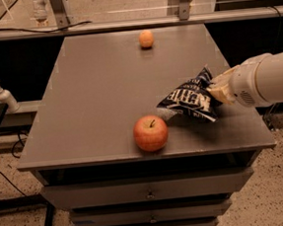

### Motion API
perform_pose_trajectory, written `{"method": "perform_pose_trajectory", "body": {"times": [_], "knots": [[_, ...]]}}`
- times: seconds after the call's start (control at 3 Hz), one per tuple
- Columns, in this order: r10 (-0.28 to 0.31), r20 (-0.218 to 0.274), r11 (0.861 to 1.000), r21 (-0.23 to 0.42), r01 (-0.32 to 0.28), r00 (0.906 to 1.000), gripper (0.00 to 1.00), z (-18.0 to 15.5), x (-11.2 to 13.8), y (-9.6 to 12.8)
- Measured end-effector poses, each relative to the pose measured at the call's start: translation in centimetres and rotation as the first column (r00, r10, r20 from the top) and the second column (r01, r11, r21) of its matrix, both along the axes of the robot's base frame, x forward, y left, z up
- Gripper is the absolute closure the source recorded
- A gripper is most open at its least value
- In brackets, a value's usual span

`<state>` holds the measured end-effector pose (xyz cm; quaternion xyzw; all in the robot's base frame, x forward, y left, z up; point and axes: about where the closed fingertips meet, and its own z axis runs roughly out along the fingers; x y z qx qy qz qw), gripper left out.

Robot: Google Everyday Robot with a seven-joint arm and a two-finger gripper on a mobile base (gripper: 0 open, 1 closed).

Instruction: Move blue chip bag near apple

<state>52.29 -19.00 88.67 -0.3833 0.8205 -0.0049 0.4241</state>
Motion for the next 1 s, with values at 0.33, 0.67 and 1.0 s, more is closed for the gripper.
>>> {"method": "perform_pose_trajectory", "body": {"times": [0.33,0.67,1.0], "knots": [[0.019,0.002,1.0,0.02,-0.019,0.9998,1.0,0.4,-0.5,1.3],[0.035,-0.003,0.999,0.037,-0.035,0.9994,1.0,0.4,-1.0,2.2],[0.045,-0.011,0.998,0.048,-0.044,0.9989,0.82,0.2,-0.9,2.8]]}}
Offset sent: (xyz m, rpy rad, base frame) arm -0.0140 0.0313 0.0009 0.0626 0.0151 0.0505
